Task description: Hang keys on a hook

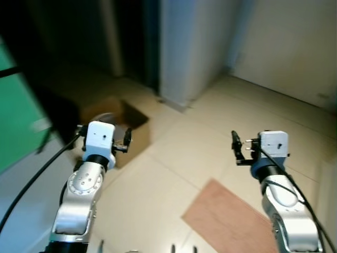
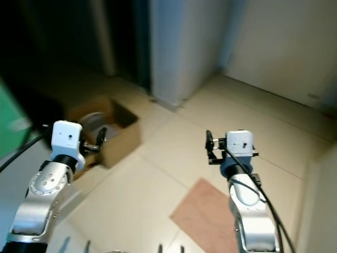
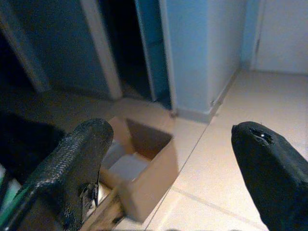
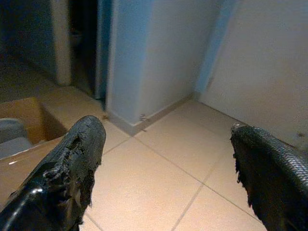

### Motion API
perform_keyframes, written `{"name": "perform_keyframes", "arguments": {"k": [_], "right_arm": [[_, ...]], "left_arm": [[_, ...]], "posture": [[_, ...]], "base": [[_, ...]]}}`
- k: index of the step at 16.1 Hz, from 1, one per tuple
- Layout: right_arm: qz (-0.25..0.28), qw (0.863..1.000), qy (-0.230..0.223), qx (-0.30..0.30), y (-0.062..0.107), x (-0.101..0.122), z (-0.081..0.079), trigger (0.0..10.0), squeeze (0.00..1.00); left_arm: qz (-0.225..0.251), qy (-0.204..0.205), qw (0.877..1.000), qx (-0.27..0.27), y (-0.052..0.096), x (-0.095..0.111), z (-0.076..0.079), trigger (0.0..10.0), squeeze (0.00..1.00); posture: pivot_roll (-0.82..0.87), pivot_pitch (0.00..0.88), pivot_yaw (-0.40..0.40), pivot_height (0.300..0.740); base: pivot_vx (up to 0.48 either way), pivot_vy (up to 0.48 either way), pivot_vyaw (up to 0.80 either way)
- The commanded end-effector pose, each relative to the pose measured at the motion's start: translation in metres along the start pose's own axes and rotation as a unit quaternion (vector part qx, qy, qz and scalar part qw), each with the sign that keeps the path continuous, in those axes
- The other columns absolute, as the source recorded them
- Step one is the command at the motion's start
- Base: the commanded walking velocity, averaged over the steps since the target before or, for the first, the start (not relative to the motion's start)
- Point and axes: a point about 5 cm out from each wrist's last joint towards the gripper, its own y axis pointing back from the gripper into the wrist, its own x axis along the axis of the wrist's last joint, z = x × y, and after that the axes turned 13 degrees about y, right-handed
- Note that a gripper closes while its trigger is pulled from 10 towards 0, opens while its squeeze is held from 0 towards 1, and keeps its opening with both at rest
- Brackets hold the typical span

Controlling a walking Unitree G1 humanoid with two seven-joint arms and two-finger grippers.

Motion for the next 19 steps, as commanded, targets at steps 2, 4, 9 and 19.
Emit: {"name": "perform_keyframes", "arguments": {"k": [2,4,9,19], "right_arm": [[-0.016,0.999,-0.014,-0.033,0.0,-0.004,0.006,10.0,1.0],[-0.013,0.999,0.002,-0.04,-0.002,-0.003,0.009,10.0,1.0],[0.001,1.0,0.006,-0.031,0.004,0.004,0.016,10.0,1.0],[-0.01,0.999,0.03,-0.035,-0.004,0.007,0.015,10.0,1.0]], "left_arm": [[-0.004,-0.014,1.0,0.01,0.001,-0.002,-0.001,10.0,1.0],[-0.003,-0.013,1.0,0.012,-0.001,-0.001,-0.001,10.0,1.0],[-0.017,-0.02,0.999,0.032,0.001,-0.006,-0.001,10.0,1.0],[-0.014,-0.02,0.999,0.036,-0.007,-0.003,0.001,10.0,1.0]], "posture": [[-0.13,0.0,-0.033,0.74],[-0.13,0.0,-0.029,0.74],[-0.18,0.0,-0.017,0.74],[-0.18,0.0,-0.048,0.74]], "base": [[0.0,0.0,0.8],[0.0,0.0,0.8],[0.0,0.0,0.8],[0.0,0.0,0.8]]}}
